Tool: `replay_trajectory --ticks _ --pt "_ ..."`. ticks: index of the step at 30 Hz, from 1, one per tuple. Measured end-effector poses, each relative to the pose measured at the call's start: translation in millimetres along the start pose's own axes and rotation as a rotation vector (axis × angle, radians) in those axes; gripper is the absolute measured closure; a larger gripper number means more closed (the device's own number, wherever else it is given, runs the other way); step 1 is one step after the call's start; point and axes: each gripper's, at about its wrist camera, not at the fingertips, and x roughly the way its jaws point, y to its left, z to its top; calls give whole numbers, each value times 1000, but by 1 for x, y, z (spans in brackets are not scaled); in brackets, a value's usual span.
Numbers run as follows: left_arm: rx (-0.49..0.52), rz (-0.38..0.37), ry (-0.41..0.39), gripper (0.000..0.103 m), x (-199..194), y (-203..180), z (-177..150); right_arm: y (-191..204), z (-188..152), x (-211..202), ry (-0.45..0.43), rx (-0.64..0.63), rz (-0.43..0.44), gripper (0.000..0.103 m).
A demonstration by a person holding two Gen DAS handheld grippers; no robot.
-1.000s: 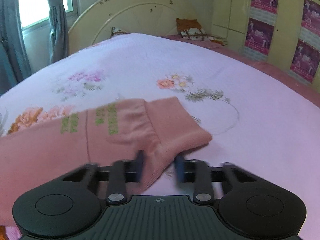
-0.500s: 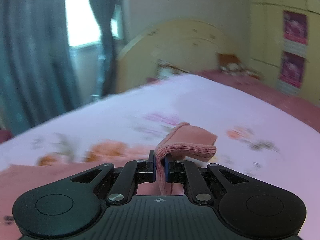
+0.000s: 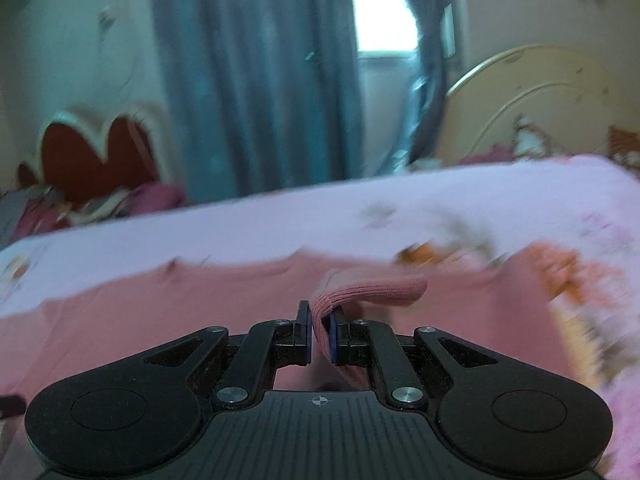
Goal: Fold small clothes
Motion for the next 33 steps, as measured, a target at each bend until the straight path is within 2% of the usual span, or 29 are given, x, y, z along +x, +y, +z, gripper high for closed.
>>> replay_trajectory --ticks 4,5,7,8,9,13,18,20,23,26,28,29,31,32,33 --pt "-9 -27 3 17 2 6 0 25 -22 10 69 -23 29 95" --pt "-13 -34 1 17 3 5 1 30 -26 12 83 -35 33 90" --pt "-9 -60 -7 17 5 -1 4 31 -30 9 93 -42 59 63" --pt "-4 -73 -6 17 5 -5 3 30 -32 4 82 -44 57 32" --pt "5 -95 -1 17 7 -12 5 28 -34 -4 56 -50 49 20" --pt "59 -211 23 17 15 -50 12 5 -34 -27 27 -54 8 20" --pt "138 -313 38 16 32 -117 14 -51 -45 -51 30 -23 -114 20" --pt "163 -319 34 16 39 -139 12 -73 -51 -59 43 -10 -149 20" --pt "209 -287 -8 17 50 -171 13 -98 -59 -67 55 7 -187 20" --pt "242 -245 -57 22 60 -191 16 -117 -64 -71 63 20 -216 20" --pt "253 -217 -68 43 71 -201 21 -129 -69 -73 66 26 -234 20" --pt "236 -231 -59 50 77 -200 24 -134 -71 -73 68 33 -239 20" --pt "173 -287 -43 69 84 -195 28 -141 -73 -72 74 45 -247 20" --pt "152 -293 -46 74 83 -192 28 -144 -74 -71 75 51 -250 21" --pt "144 -284 -57 84 84 -191 30 -146 -74 -70 74 54 -252 21"
